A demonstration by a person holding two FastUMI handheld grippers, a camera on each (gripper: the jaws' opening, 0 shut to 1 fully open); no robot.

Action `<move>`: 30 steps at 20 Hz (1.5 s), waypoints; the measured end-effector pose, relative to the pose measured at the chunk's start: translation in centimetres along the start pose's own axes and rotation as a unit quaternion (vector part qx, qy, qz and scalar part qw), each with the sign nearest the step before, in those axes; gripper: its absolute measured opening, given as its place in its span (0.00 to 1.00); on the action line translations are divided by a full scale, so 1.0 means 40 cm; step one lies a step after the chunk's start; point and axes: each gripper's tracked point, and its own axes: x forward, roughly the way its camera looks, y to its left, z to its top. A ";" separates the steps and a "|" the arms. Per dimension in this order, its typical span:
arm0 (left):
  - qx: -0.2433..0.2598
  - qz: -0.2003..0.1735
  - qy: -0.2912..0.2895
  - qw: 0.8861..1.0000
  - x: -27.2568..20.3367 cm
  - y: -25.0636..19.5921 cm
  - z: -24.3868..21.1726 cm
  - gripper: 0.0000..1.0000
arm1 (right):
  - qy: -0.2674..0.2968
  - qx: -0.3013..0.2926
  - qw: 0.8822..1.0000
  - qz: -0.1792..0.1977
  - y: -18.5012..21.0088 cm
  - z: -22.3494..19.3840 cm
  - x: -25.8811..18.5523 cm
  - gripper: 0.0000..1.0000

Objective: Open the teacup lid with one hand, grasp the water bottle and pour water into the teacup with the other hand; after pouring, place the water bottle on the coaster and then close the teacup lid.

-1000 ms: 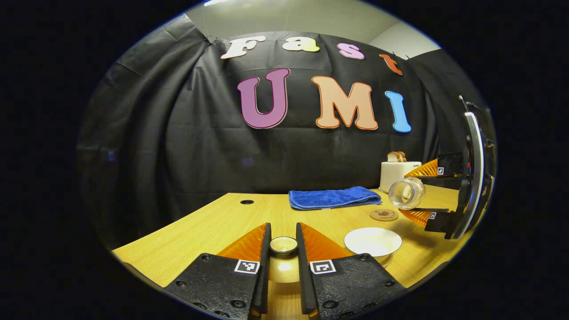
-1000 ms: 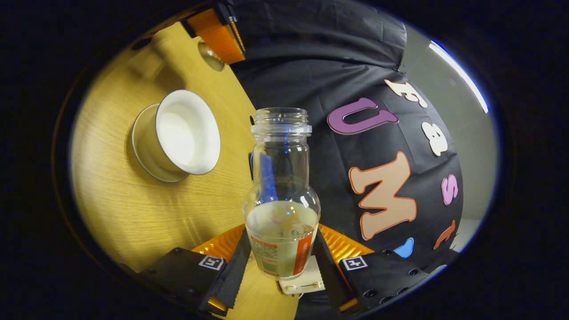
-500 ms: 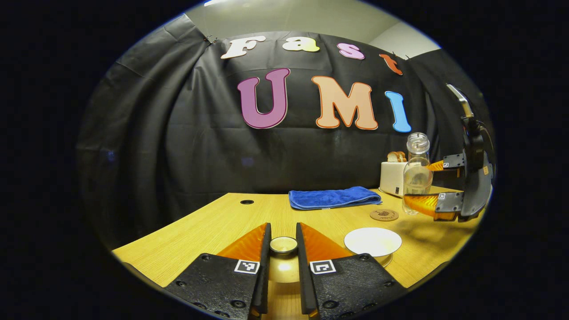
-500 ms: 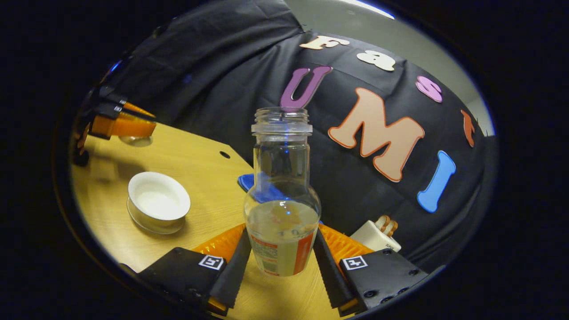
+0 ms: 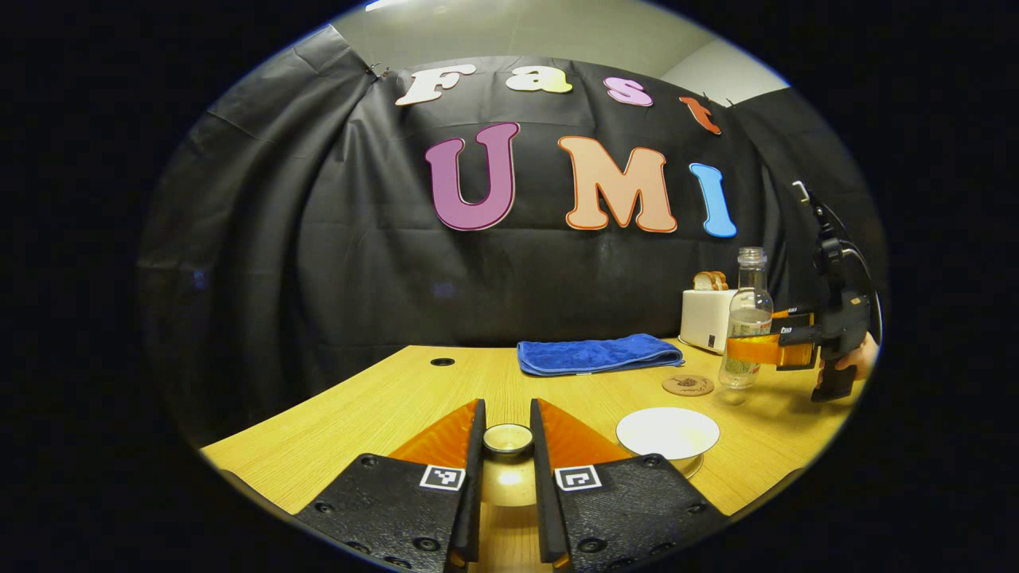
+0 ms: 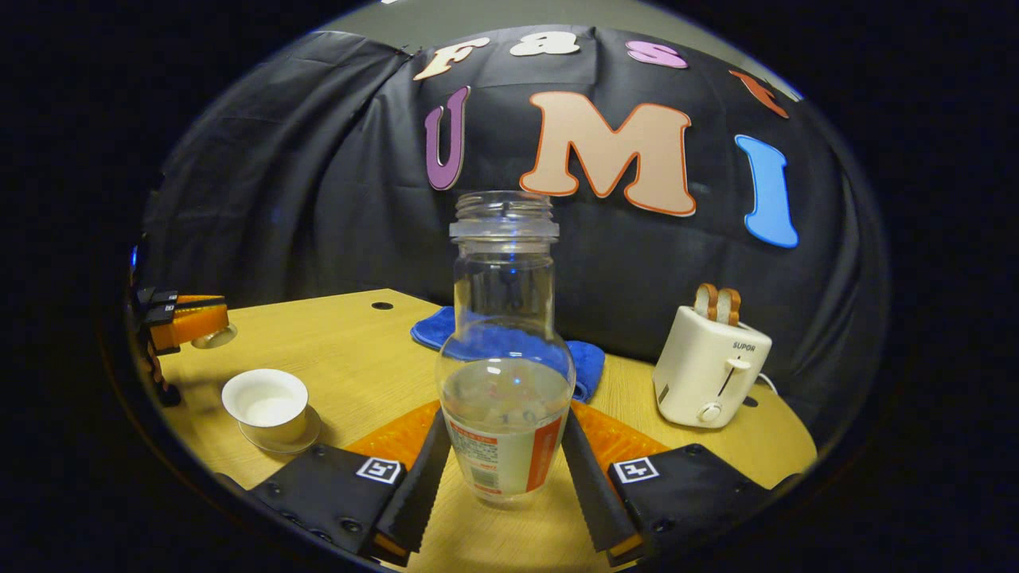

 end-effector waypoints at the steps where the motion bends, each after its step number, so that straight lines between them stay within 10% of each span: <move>1: 0.000 0.000 0.000 1.000 0.000 0.000 -0.002 0.26 | 0.004 0.005 1.000 -0.003 -0.008 -0.011 0.008 0.82; 30: 0.000 -0.002 0.000 1.000 0.000 -0.002 0.000 0.26 | -0.007 0.086 0.995 -0.041 -0.066 -0.036 0.228 0.80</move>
